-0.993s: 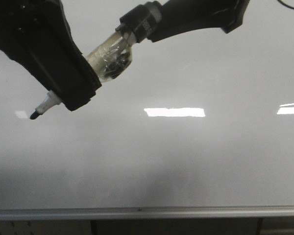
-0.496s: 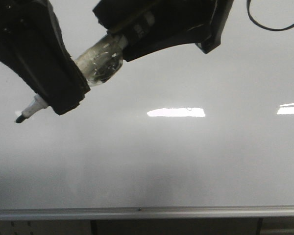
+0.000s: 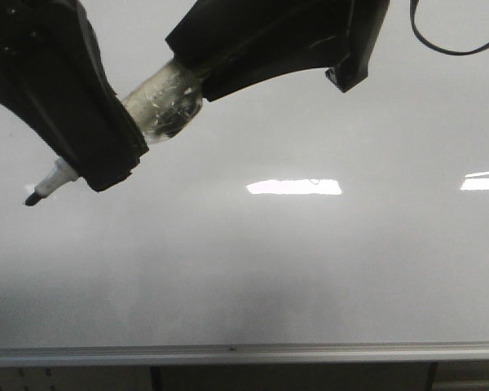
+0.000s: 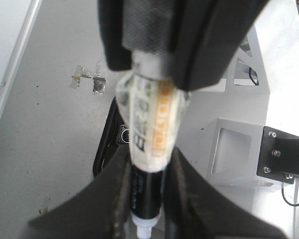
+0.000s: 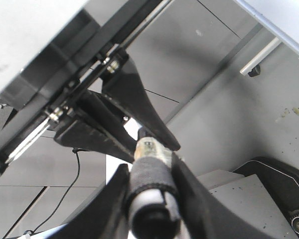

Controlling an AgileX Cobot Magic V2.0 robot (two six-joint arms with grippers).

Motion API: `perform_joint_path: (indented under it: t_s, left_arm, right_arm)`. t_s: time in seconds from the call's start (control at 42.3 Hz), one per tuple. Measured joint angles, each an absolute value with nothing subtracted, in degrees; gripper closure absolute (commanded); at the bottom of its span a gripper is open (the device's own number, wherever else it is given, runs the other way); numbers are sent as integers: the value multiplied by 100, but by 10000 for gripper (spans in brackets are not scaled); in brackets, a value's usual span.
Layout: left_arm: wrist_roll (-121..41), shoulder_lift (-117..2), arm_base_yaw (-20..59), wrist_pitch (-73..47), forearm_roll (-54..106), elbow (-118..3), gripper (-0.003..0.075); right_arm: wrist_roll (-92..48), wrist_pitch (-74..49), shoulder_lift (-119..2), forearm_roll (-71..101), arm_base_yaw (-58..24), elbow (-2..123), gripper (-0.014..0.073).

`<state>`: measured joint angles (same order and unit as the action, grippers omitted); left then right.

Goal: Write number 2 on whiteboard

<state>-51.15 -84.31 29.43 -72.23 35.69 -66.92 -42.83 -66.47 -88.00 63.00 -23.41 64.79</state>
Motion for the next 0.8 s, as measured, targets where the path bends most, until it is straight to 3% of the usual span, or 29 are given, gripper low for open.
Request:
perform_joint_path:
  t_s: [0.118,0.142,0.213,0.26,0.591,0.804]
  left_arm:
    - [-5115,-8431,2943,-7160,3661,-6692,318]
    - [-5115,-8431,2943,-7115,3716,-6692,185]
    - [-5115,-8431,2943,-7063,3824,-6692,51]
    - [-5115,-8431,2943,-7047,3874,-6692,13]
    - [-5115,-8431,2943,-7013,3910,-6700,117]
    - [-5115,-8431,2943,-7006,3910,-6700,175]
  right_arm:
    - [-4283,-6637,-8800,6365,-2341,6479,711]
    - [-4283,-6637,-8800,6409,-2364,6479,711]
    - [-4283,-6648,-8800,6483,-2376,6479,711]
    - [-4283,-6648,-8800,6493,-2376,6479,711]
    - [-4101,-6659,-8800,6027,-2312,6479,709]
    - [-3530,-6670,-8739,5042,-1746,6479,709]
